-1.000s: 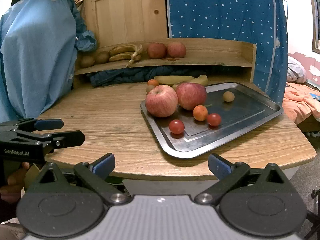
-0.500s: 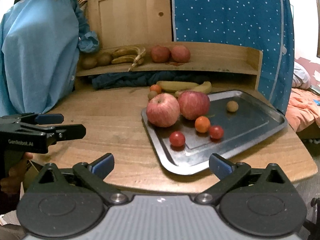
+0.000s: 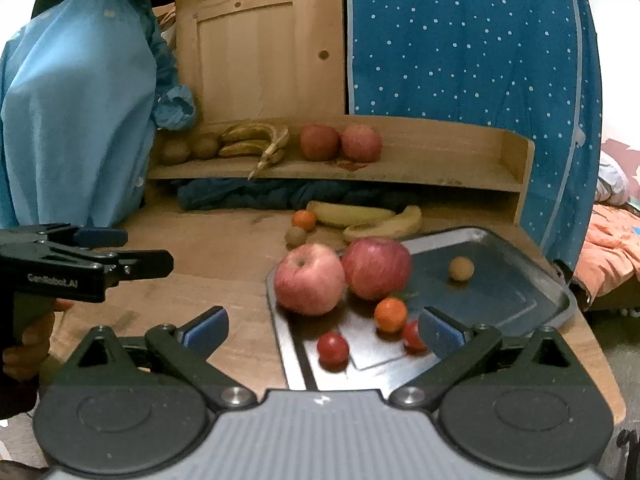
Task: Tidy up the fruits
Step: 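Move left tool toward the brown kiwi while right tool approaches a yellow banana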
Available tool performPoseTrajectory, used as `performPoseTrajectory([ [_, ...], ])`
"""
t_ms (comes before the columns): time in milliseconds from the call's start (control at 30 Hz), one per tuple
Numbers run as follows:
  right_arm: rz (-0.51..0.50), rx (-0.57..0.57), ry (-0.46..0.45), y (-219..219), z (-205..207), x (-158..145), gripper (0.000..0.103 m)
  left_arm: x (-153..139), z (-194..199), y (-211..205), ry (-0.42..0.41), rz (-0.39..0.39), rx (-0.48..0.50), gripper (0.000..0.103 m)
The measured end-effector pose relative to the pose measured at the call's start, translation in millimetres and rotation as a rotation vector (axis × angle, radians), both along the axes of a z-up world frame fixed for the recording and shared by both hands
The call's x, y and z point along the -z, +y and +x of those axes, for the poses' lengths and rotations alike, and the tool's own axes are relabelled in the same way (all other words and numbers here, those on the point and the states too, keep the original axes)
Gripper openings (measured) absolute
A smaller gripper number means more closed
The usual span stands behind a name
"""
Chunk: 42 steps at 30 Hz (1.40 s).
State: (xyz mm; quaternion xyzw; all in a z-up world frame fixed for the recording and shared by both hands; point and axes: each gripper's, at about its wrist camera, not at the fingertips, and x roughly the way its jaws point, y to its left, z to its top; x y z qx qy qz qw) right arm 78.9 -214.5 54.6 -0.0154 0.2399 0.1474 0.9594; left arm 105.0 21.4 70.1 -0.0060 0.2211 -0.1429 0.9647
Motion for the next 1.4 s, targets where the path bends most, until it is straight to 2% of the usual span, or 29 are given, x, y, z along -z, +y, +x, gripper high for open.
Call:
performPoseTrajectory([
  [233,0.017,-0.005,-0.02,-6.8,39.4,-1.9,0.103,-5.4,35.8,-2.7,0.036,0.037,-0.057,0.102],
  [567,0.0,-0.024,-0.034,-13.6,101.1,-3.7,0.103,-4.8,91.7,-11.9,0.064,0.102,-0.065,0.102],
  [967,-0.041,-0.064,-0.016,-17.2,163.2,2.6,0.103,21.9,148.6,-31.8,0.158,0.107,-0.001,0.102],
  [1400,-0.109,-0.137,0.013,-15.0,209.6,6.9,0.103,39.7,178.1,-43.4,0.219,0.09,0.031,0.102],
])
